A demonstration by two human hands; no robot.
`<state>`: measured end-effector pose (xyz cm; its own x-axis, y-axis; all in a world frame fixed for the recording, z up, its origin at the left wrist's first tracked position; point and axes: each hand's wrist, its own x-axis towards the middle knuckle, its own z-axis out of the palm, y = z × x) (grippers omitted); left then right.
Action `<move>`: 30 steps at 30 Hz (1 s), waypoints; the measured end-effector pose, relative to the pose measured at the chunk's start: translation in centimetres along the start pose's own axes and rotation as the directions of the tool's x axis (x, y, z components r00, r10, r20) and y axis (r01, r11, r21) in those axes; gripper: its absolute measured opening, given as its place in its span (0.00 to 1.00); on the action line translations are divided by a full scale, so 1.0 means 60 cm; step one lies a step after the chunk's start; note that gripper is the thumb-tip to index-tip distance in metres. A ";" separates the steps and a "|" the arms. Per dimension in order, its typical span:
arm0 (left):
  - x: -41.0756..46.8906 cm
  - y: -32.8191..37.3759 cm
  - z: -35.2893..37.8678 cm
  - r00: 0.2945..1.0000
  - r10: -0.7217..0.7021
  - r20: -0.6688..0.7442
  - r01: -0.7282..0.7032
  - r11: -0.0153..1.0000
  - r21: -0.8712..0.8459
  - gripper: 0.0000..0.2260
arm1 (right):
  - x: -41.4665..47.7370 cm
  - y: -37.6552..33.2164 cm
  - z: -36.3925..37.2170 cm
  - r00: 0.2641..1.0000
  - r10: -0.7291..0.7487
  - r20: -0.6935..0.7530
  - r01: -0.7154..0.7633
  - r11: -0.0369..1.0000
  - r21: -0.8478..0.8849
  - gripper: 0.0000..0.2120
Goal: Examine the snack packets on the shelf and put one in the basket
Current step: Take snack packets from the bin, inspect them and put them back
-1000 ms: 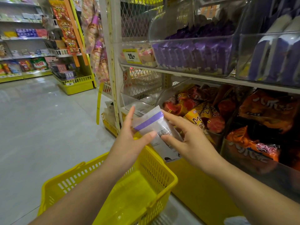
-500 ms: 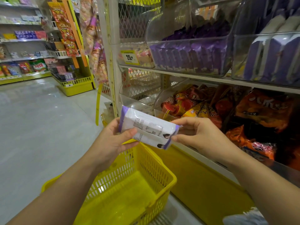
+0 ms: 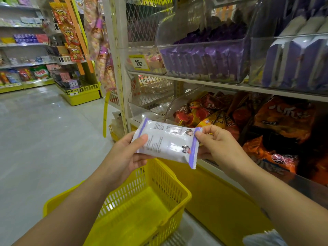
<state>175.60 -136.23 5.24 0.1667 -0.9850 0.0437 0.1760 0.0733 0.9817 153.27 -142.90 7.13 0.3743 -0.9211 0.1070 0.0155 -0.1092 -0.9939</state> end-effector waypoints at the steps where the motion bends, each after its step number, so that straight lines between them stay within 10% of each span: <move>1: -0.002 0.002 0.002 1.000 -0.001 0.014 0.001 1.000 0.003 0.18 | 0.000 0.001 0.000 0.999 0.044 0.007 -0.044 0.999 0.029 0.07; 8: -0.004 0.006 0.006 1.000 0.014 0.003 -0.014 0.995 0.099 0.24 | 0.010 0.008 -0.007 0.981 0.181 0.070 -0.188 0.975 0.118 0.15; 15: -0.004 -0.001 0.006 1.000 -0.007 0.010 0.005 0.991 0.137 0.20 | -0.007 0.003 -0.002 0.786 0.271 0.555 -0.350 0.936 0.038 0.17; 19: 0.006 -0.014 0.029 0.945 0.161 -0.285 -0.074 0.953 0.293 0.11 | -0.008 0.014 0.022 0.840 0.230 0.492 -0.261 0.965 -0.006 0.19; 22: 0.005 -0.026 0.046 0.951 0.199 -0.236 -0.086 0.905 0.416 0.11 | -0.011 0.020 0.046 0.935 0.148 0.323 -0.125 0.988 -0.089 0.15; 30: -0.012 -0.043 0.076 0.993 -0.055 -0.108 0.100 0.880 0.464 0.46 | -0.015 0.026 0.052 0.984 -0.031 0.176 0.069 0.974 -0.216 0.10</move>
<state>170.61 -136.42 3.55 0.2609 -0.9649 -0.0310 -0.2786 -0.1060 0.9545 155.87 -141.07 5.42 0.5309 -0.8373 0.1310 -0.1595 -0.2505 -0.9549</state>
